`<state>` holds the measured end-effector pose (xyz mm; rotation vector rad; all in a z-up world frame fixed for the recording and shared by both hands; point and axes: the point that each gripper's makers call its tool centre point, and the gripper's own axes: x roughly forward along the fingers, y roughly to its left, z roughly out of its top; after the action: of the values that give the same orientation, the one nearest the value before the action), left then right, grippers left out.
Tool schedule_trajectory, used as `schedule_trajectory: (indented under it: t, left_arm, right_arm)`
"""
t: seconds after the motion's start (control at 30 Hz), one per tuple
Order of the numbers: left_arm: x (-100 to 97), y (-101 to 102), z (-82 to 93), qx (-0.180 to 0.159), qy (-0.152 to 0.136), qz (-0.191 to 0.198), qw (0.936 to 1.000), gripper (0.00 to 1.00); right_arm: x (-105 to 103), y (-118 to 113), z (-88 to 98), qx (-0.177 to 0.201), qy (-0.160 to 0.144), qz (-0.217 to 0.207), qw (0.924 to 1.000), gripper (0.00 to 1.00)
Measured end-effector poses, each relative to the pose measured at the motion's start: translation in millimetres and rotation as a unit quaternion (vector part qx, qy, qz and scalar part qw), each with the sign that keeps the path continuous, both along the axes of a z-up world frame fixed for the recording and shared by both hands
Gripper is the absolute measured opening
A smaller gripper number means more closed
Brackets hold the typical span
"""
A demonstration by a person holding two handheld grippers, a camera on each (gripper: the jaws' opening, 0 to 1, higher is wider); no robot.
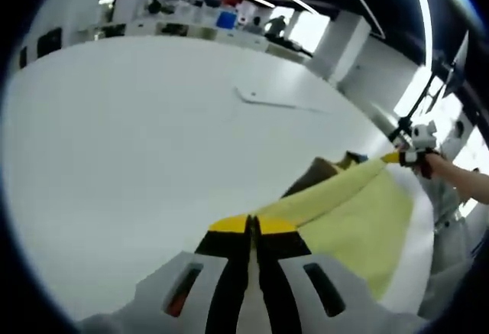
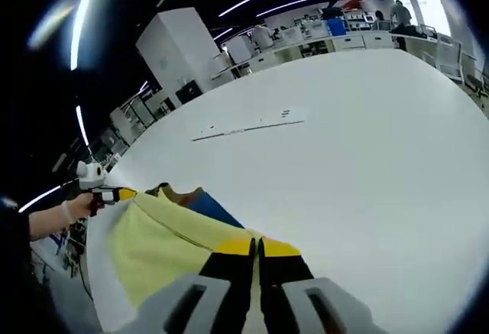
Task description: Fold the garment on the visible template until the final outline fits inside the template.
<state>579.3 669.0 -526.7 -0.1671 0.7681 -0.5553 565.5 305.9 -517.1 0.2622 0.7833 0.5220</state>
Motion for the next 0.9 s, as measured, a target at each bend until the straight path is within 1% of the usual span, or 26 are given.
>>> schedule_trajectory:
  t: [0.07,0.2,0.23,0.27,0.3,0.33,0.37,0.4,0.43,0.5,0.53,0.57,0.63,0.7,0.73,0.77,0.83,0.9]
  left_arm:
    - [-0.7,-2.0,1.9,0.011,-0.014,-0.011,0.9998,0.00]
    - [-1.5,-2.5,5.8,0.021,-0.027,-0.021,0.9992,0.00]
    - [-1.5,-3.0,7.1,0.025,-0.034,-0.027,0.9987,0.00]
    - [-1.9,-2.8,7.1,0.028,-0.035,-0.029,0.9986,0.00]
    - [-1.7,-3.1,8.4,0.036,-0.045,-0.039,0.9976,0.00]
    - [-1.8,-3.0,9.3,0.043,-0.050,-0.045,0.9968,0.01]
    - [-0.5,-1.0,12.2,0.059,-0.065,-0.053,0.9947,0.02]
    - [-0.7,-0.9,14.1,0.064,-0.071,-0.057,0.9939,0.04]
    - [-2.1,-0.8,16.1,0.065,-0.070,-0.059,0.9937,0.07]
    - [-1.9,1.1,20.6,0.083,-0.087,-0.074,0.9900,0.15]
    - [-2.6,1.5,21.3,0.089,-0.089,-0.078,0.9890,0.19]
    - [-3.8,2.4,23.1,0.103,-0.097,-0.092,0.9857,0.21]
    - [-4.0,2.0,26.5,0.105,-0.106,-0.100,0.9837,0.24]
    - [-6.5,1.9,29.4,0.109,-0.110,-0.111,0.9818,0.26]
    - [-7.8,2.4,30.9,0.121,-0.118,-0.125,0.9776,0.29]
    - [-9.4,2.5,31.3,0.130,-0.121,-0.135,0.9748,0.31]
    - [-11.9,2.0,32.8,0.146,-0.133,-0.158,0.9674,0.34]
    - [-15.8,0.5,34.1,0.166,-0.143,-0.186,0.9578,0.34]
  right_arm:
    - [-0.7,0.1,0.1,-0.003,-0.002,0.003,1.0000,0.00]
    - [-2.5,1.1,2.6,-0.001,-0.005,0.008,1.0000,0.00]
    - [-1.9,1.3,4.6,-0.009,-0.018,0.017,0.9996,0.00]
    - [-2.1,0.0,4.4,-0.018,-0.021,0.019,0.9994,0.00]
    - [-2.2,-0.3,5.9,-0.025,-0.028,0.024,0.9990,0.01]
    - [-2.4,-0.7,7.8,-0.027,-0.034,0.027,0.9987,0.03]
    - [-2.8,-2.6,9.6,-0.032,-0.038,0.027,0.9984,0.07]
    - [-3.0,-3.5,11.4,-0.035,-0.043,0.030,0.9980,0.09]
    - [-4.5,-4.2,13.4,-0.037,-0.045,0.035,0.9977,0.11]
    - [-6.6,-6.2,15.9,-0.046,-0.050,0.045,0.9967,0.15]
    - [-7.6,-7.7,16.4,-0.053,-0.053,0.050,0.9960,0.15]
    - [-7.8,-8.7,17.1,-0.059,-0.057,0.055,0.9951,0.16]
    - [-9.0,-10.8,17.3,-0.067,-0.057,0.058,0.9944,0.17]
    - [-10.4,-11.6,18.3,-0.074,-0.061,0.067,0.9931,0.22]
    - [-11.7,-11.4,18.9,-0.077,-0.062,0.075,0.9923,0.24]
    - [-12.4,-11.5,19.2,-0.082,-0.065,0.081,0.9912,0.26]
    - [-13.5,-10.6,21.6,-0.094,-0.078,0.098,0.9877,0.31]
    - [-14.2,-9.3,24.2,-0.108,-0.093,0.117,0.9829,0.36]
